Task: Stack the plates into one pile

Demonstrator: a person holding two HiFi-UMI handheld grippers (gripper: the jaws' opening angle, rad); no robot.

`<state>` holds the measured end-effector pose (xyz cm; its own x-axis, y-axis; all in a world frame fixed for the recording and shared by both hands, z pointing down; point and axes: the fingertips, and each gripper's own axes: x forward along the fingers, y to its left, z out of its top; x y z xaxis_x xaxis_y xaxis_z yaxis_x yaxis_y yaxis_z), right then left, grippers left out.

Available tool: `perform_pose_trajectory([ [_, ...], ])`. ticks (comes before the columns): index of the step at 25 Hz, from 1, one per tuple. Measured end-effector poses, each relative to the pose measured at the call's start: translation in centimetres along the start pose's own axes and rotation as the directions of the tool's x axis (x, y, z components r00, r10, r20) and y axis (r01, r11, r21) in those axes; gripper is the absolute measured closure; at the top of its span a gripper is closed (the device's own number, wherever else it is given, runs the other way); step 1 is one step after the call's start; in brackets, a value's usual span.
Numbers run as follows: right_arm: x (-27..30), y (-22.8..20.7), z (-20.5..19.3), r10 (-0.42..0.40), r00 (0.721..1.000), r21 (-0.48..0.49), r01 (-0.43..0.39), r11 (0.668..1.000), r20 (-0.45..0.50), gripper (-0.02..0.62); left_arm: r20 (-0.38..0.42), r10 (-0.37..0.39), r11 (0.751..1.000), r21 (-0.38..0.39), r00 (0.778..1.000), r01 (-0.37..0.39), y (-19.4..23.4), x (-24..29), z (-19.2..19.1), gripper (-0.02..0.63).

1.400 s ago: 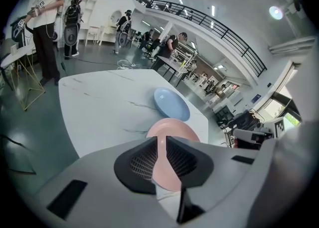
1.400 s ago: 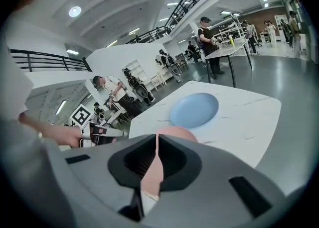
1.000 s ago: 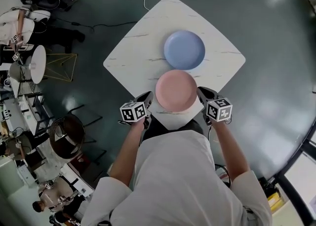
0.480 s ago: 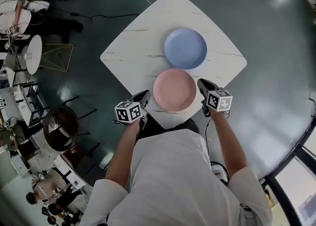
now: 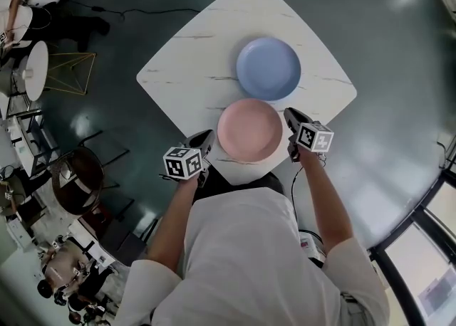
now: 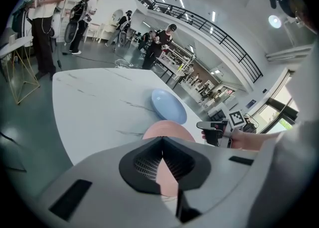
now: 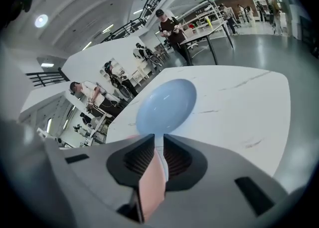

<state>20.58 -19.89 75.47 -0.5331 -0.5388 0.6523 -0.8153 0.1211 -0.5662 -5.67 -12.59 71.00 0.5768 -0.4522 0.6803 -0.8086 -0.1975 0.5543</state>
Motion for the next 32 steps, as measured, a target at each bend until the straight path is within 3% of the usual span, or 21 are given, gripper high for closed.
perform_pose_trajectory([
  [16,5.4,-3.6,0.4,-0.010,0.999,0.250,0.018,0.968,-0.035,0.453,-0.053,-0.006,1.000,-0.011,0.999,0.005,2.1,1.1,-1.2,0.592],
  [27,8.0,-5.5,0.9,-0.025,0.999,0.459,0.034,0.888,-0.026,0.454,-0.064,0.012,1.000,-0.014,0.998,-0.013,3.5,1.5,-1.2,0.592],
  [32,8.6,-6.2,0.9,-0.047,0.999,0.529,0.048,0.847,-0.016,0.508,-0.071,0.023,1.000,-0.018,0.997,-0.024,3.8,1.4,-1.7,0.592],
])
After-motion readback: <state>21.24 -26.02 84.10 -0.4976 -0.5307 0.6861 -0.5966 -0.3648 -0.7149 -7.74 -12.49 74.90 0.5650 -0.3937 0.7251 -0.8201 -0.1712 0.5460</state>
